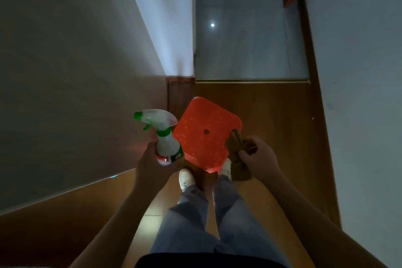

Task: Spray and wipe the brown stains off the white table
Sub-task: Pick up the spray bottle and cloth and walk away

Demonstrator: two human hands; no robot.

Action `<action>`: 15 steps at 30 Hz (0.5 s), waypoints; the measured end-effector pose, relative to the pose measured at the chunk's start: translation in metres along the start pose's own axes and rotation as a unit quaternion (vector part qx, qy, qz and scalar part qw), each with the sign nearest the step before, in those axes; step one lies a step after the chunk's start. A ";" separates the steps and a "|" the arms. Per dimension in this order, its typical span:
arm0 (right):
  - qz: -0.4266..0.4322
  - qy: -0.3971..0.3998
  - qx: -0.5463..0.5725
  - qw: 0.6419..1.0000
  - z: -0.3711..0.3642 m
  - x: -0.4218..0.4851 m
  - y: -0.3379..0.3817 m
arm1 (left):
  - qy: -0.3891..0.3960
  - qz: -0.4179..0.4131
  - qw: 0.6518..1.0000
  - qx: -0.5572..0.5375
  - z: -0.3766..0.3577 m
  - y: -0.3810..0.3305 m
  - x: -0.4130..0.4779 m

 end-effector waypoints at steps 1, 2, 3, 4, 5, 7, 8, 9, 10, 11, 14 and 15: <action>-0.004 0.003 0.003 1.000 -0.005 0.014 -0.005 | -0.004 0.003 1.000 -0.005 -0.006 0.004 0.007; -0.009 0.003 0.007 1.000 -0.011 0.028 -0.011 | -0.009 0.005 1.000 -0.010 -0.012 0.010 0.014; -0.017 0.002 0.009 1.000 -0.017 0.043 -0.018 | -0.011 0.010 1.000 -0.016 -0.019 0.016 0.022; -0.028 0.001 0.011 1.000 -0.023 0.058 -0.026 | -0.011 0.017 1.000 -0.014 -0.027 0.022 0.031; -0.037 -0.002 0.010 0.999 -0.029 0.074 -0.034 | -0.011 0.020 1.000 -0.013 -0.035 0.030 0.040; -0.046 -0.013 0.008 0.999 -0.043 0.107 -0.049 | -0.018 0.020 1.000 -0.001 -0.051 0.044 0.061; -0.050 -0.016 0.010 0.999 -0.050 0.124 -0.056 | -0.020 0.017 1.000 0.006 -0.059 0.050 0.072; -0.052 -0.016 0.013 0.998 -0.058 0.141 -0.061 | -0.024 0.007 1.000 0.013 -0.068 0.060 0.085; -0.051 -0.016 0.017 0.998 -0.065 0.157 -0.065 | -0.023 0.004 0.999 0.022 -0.076 0.072 0.096; -0.047 -0.016 0.018 0.999 -0.073 0.172 -0.068 | -0.025 0.011 0.999 0.032 -0.085 0.084 0.108; -0.018 -0.033 -0.003 0.999 -0.095 0.213 -0.073 | -0.026 0.050 0.997 0.058 -0.113 0.122 0.138; -0.009 -0.035 -0.013 0.999 -0.102 0.224 -0.072 | -0.034 0.060 0.996 0.063 -0.120 0.133 0.145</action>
Point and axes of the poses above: each hand's wrist, its own x-axis towards the middle knuckle, its own z-axis out of the back of the hand, y = z × x, the point moved 6 cm from there along x, towards the middle knuckle, and after that the axes turned 12 degrees about -x, right-handed, at the moved point
